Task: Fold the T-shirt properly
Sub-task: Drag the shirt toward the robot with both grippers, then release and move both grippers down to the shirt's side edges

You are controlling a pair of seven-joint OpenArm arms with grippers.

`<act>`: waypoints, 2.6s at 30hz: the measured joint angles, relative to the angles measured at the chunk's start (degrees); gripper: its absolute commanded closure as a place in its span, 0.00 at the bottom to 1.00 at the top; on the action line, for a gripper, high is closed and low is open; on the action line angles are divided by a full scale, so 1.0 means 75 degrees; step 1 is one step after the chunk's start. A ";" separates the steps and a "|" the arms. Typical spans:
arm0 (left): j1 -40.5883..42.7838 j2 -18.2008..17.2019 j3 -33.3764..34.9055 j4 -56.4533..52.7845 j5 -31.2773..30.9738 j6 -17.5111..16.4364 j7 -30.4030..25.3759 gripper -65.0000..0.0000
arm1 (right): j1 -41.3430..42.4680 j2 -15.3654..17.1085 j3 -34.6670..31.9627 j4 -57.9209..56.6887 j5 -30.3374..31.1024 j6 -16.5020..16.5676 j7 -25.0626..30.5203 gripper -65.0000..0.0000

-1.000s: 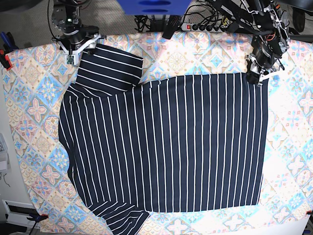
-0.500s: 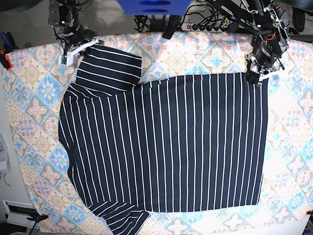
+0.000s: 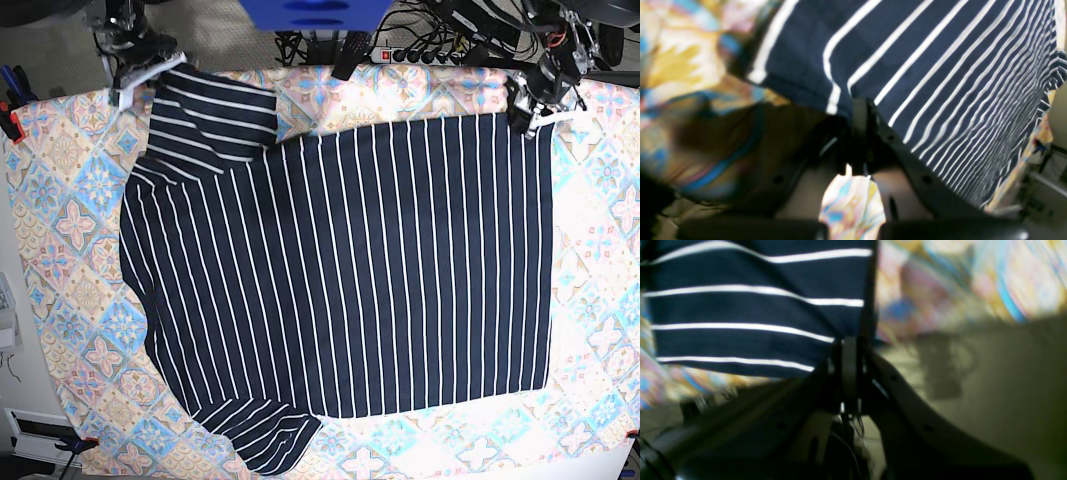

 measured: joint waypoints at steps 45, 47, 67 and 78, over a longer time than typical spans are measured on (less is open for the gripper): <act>-0.2632 -0.0061 -0.0271 0.0388 0.1402 0.0023 0.0052 1.00 | 0.4619 0.1046 -0.0612 -0.0772 0.0032 0.0017 -0.0918 1.00; -0.2938 -0.0052 -0.0265 0.0093 0.1533 -0.0006 0.0055 1.00 | 0.4911 0.1037 -0.0667 -0.1090 0.0012 0.0009 -0.0918 1.00; -0.4004 -0.0029 -0.0315 -0.1545 0.2192 0.0020 -0.0017 1.00 | 0.6977 0.1014 -0.2597 -0.3850 0.0012 0.0052 0.0781 0.99; -0.3791 -0.0026 -0.0300 -0.1507 0.2136 0.0020 -0.0003 0.55 | 0.6767 0.1058 -0.2602 -0.3806 -0.0003 -0.0009 0.1160 0.75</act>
